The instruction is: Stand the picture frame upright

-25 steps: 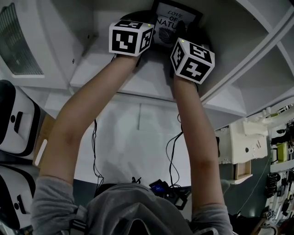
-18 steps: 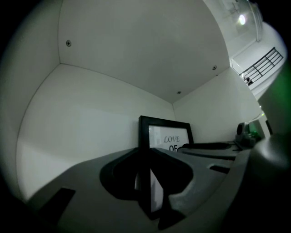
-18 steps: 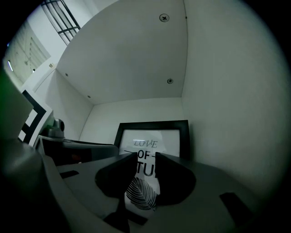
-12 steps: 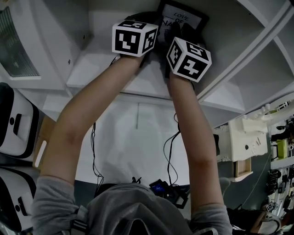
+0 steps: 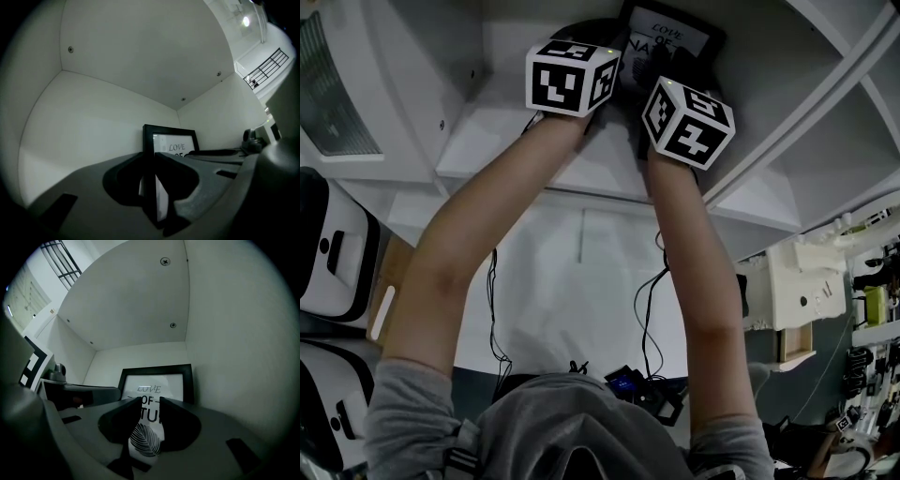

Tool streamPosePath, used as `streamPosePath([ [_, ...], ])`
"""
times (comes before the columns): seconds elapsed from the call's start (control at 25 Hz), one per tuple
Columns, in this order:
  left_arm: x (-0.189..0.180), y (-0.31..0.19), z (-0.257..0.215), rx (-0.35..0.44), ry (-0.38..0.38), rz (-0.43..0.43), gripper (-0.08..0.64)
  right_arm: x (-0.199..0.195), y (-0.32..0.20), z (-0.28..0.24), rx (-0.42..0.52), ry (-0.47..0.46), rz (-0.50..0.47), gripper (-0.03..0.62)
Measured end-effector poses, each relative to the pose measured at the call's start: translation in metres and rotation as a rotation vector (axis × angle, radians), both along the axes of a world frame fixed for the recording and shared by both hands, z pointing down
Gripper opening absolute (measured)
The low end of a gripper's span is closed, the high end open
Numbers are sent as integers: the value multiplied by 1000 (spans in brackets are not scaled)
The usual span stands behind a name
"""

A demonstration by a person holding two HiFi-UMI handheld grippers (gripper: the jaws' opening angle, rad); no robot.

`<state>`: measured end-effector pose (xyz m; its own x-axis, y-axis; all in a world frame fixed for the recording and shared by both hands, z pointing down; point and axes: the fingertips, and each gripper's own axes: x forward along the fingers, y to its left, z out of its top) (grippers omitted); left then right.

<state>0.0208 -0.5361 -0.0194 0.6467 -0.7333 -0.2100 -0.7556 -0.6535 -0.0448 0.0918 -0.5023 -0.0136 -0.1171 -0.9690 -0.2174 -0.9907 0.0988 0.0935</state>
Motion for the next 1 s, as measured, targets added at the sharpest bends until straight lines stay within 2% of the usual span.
streamPosePath([
  [0.24,-11,2,-11,35,37,-27,74,0,0,0,-5,-5,-2,118],
  [0.72,-19,9,-9,46,32,-39,72,-2,9,-1,7,-5,-14,117],
  [0.92,-17,17,-6,46,28,-11,23,-4,15,-3,17,-9,-15,44],
  [1.0,-19,22,-6,49,28,-5,12,-6,21,-6,31,-7,-16,34],
])
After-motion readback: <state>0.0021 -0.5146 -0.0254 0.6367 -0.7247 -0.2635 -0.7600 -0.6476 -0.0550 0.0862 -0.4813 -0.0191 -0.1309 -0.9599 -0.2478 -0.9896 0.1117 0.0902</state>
